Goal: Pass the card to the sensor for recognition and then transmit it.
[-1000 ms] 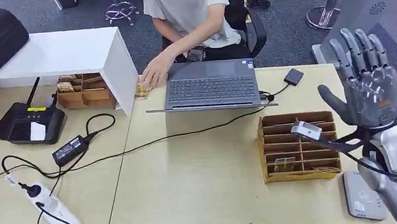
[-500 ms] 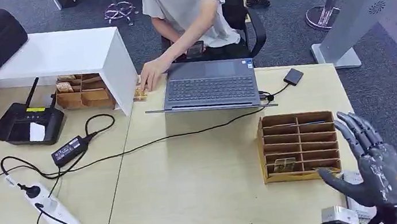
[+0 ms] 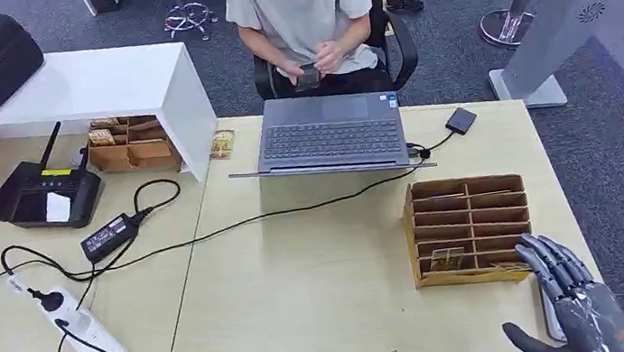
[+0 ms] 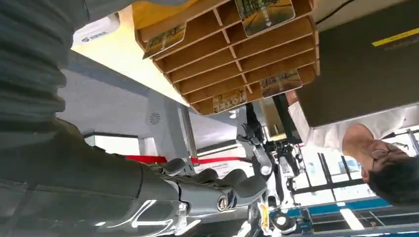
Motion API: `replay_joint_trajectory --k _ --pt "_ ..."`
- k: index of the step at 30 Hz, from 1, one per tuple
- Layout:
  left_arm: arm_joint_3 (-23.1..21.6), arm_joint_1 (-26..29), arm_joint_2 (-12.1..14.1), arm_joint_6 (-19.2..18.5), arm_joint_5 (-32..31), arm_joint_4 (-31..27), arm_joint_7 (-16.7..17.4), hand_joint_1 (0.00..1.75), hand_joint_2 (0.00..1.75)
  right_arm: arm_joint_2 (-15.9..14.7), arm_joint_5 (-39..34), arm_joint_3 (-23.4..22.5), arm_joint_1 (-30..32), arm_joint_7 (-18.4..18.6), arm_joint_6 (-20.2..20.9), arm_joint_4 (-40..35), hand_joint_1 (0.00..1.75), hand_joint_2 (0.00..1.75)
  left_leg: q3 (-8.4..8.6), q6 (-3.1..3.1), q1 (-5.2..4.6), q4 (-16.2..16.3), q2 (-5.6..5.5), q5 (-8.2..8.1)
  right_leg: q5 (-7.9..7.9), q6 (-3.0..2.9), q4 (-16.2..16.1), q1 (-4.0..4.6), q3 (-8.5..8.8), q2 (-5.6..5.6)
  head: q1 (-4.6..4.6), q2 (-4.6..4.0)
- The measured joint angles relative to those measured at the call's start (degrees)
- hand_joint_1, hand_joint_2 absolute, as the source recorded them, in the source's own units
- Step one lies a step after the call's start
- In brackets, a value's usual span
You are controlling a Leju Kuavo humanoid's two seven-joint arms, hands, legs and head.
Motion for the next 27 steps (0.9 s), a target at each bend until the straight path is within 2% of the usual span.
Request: replay_joint_trajectory --k 4,10,27 --pt "0.0 0.0 -0.1 0.0 -0.6 0.0 0.1 0.0 1.75 0.7 1.6 1.2 -0.7 1.4 -2.5 2.2 0.0 1.75 0.0 0.0 0.01 0.0 0.0 0.0 0.0 0.0 0.0 0.01 0.0 0.01 0.02 0.0" --pt "0.0 -0.1 -0.2 0.0 -1.5 0.0 0.4 0.0 1.75 3.8 4.3 2.8 -3.1 3.6 -6.7 10.4 0.0 1.75 0.01 0.0 0.0 0.0 0.0 0.0 0.0 0.0 0.0 0.0 0.0 0.01 0.02 0.0" --pt "0.0 -0.1 -0.2 0.2 -2.2 0.0 0.6 0.0 1.75 7.5 5.6 3.0 -6.0 4.3 -9.2 19.9 0.0 1.75 0.0 0.0 0.0 0.0 0.0 0.0 0.0 0.0 0.0 0.0 0.0 0.01 0.02 0.0"
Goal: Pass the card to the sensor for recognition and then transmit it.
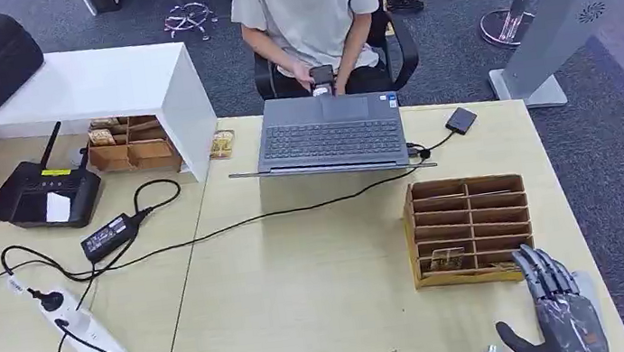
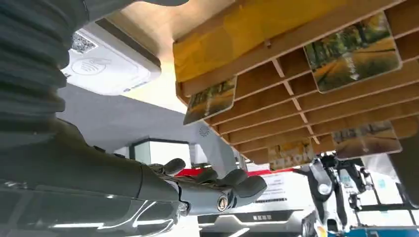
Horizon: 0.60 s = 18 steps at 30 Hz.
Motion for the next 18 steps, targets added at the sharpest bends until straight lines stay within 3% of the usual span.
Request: replay_joint_trajectory --k 6,12,18 --pt "0.0 -0.1 0.0 -0.3 -0.9 0.0 0.1 0.0 1.75 3.3 5.6 -2.5 -1.1 -2.7 -0.1 2.7 0.0 1.75 0.0 0.0 0.0 0.0 0.0 0.0 0.0 0.0 0.0 0.0 0.0 0.01 -0.02 0.0" --pt "0.0 -0.1 0.0 -0.4 -1.0 0.0 0.4 0.0 1.75 6.1 6.7 -5.2 -2.3 -4.0 -0.2 4.7 0.0 1.75 0.0 0.0 0.0 0.0 0.0 0.0 0.0 0.0 0.0 0.0 0.0 0.0 0.0 0.0" --pt "0.0 -0.3 0.0 -0.6 -1.9 0.0 0.5 0.0 1.75 10.3 10.9 -9.9 -4.5 -9.9 -0.2 6.5 0.0 1.75 0.01 0.0 0.0 0.0 0.01 0.01 0.0 0.0 0.0 0.0 0.0 0.03 0.0 0.0"
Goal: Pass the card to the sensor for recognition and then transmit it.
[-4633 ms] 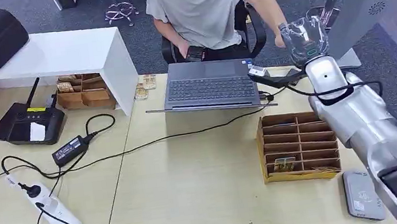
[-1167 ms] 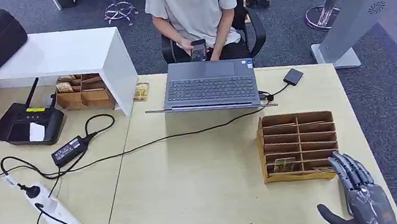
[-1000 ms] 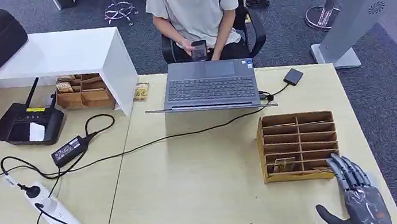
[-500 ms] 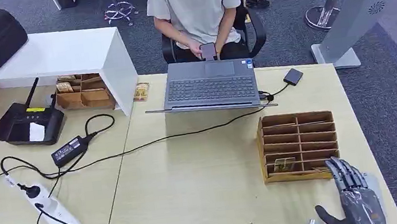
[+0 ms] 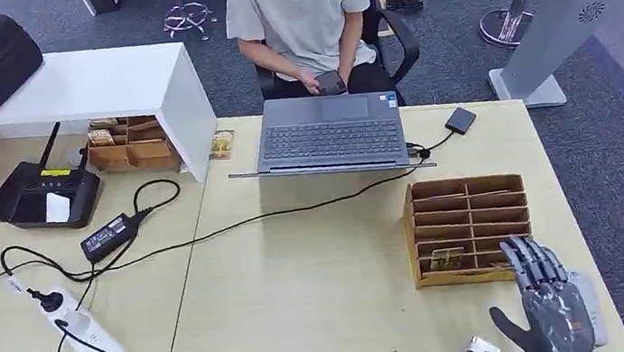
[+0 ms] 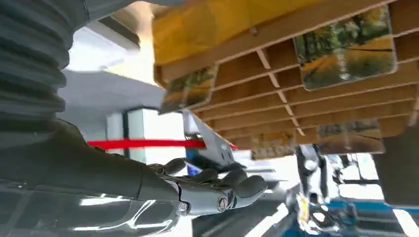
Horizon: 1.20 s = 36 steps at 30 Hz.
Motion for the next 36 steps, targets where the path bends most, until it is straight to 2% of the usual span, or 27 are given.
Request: replay_joint_trajectory --k 5,8,11,14,18,20,27,36 --pt "0.0 0.0 0.0 -0.2 -0.2 0.0 0.0 0.0 1.75 2.1 2.6 -3.0 -2.0 -1.0 0.0 1.8 0.0 1.75 0.0 -0.01 0.0 0.0 0.0 0.01 0.0 0.0 0.0 0.0 0.0 0.0 0.0 0.0" --pt "0.0 -0.1 0.1 -0.4 -0.7 0.0 0.1 0.0 1.75 1.8 4.7 -3.3 -2.4 1.0 0.0 2.3 0.0 1.75 0.0 -0.01 -0.01 0.0 0.0 0.01 0.0 0.0 0.0 -0.01 0.0 0.0 -0.02 0.0" --pt "-0.1 -0.2 0.2 -0.9 -1.3 0.0 0.2 0.0 1.75 -1.0 7.3 -3.3 -2.7 3.4 0.0 2.6 0.0 1.75 -0.01 0.0 -0.02 0.0 -0.01 0.0 0.0 0.0 0.0 -0.03 0.0 0.0 -0.02 0.0" --pt "-0.3 -0.3 0.3 0.3 -2.8 0.0 -0.2 0.0 1.75 -6.0 9.4 -3.3 -3.3 4.7 0.0 3.2 0.0 1.75 -0.01 0.02 -0.04 0.0 0.0 -0.01 0.01 0.01 0.0 -0.05 0.01 0.0 0.0 0.0" --pt "-2.1 -0.3 0.3 5.3 -6.1 0.0 -6.0 0.0 1.75 -12.0 10.4 -3.5 -2.2 6.4 -0.1 2.8 0.0 1.75 -0.02 0.06 -0.05 0.1 -0.02 -0.04 0.01 0.02 -0.1 -0.05 0.01 -0.04 0.0 0.0" --pt "-2.7 -0.4 0.3 5.7 -6.3 0.0 -6.5 0.0 1.75 -14.0 10.4 -3.5 -1.7 6.7 -0.1 2.6 0.0 1.75 0.01 0.09 -0.04 0.1 0.04 -0.06 0.01 0.02 -0.1 -0.04 0.01 0.05 0.0 0.0" --pt "-3.4 -0.6 0.1 5.3 -6.1 0.0 -6.6 0.0 1.75 -17.2 11.5 -3.3 -1.2 8.2 -0.1 2.2 0.0 1.75 0.02 0.08 -0.02 0.1 0.09 -0.06 0.01 0.01 0.0 -0.01 0.0 0.07 0.0 0.0" --pt "-3.4 -0.6 0.0 2.2 -5.2 0.0 -5.4 0.0 1.75 -17.6 11.7 -1.2 -1.0 7.0 -0.1 0.6 0.0 1.75 0.02 0.08 -0.02 0.1 0.09 -0.06 0.01 0.01 0.0 -0.01 0.01 0.07 0.0 0.0"
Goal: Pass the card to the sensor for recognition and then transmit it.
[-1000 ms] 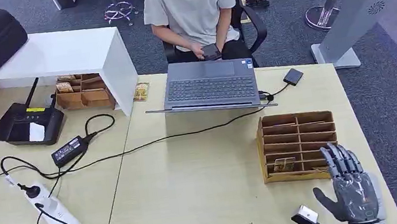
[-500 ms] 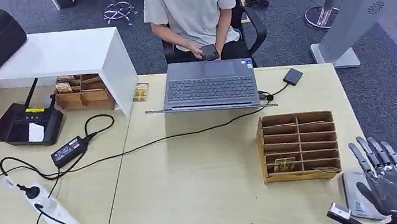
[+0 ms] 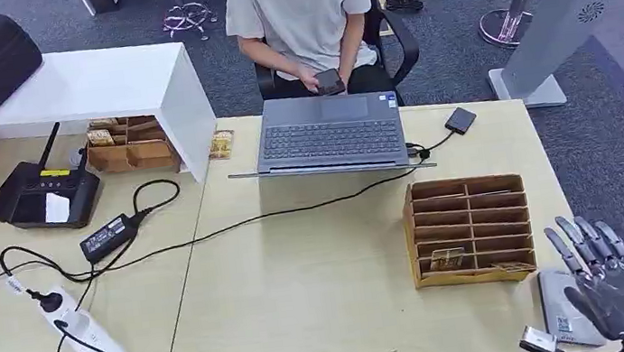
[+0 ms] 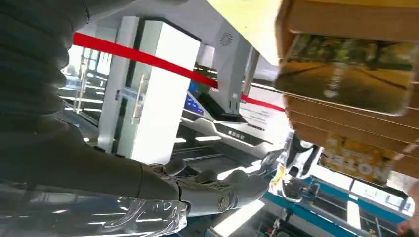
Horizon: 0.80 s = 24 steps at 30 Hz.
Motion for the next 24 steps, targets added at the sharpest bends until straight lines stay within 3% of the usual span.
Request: replay_joint_trajectory --k 13,24 --pt "0.0 0.0 0.0 -0.1 0.1 0.0 0.2 0.0 1.75 0.0 0.1 2.6 0.1 0.1 0.0 -1.4 0.0 1.75 0.0 0.0 0.0 0.0 0.0 0.0 0.0 0.0 0.0 0.0 0.0 0.0 0.0 0.0" --pt "0.0 -0.1 0.0 -1.0 0.2 0.0 1.5 0.0 1.75 0.4 0.5 10.5 -2.5 2.0 0.0 -2.2 0.0 1.75 0.0 0.0 0.0 0.0 0.01 0.0 0.0 0.0 0.0 0.0 0.01 0.0 0.0 0.0"
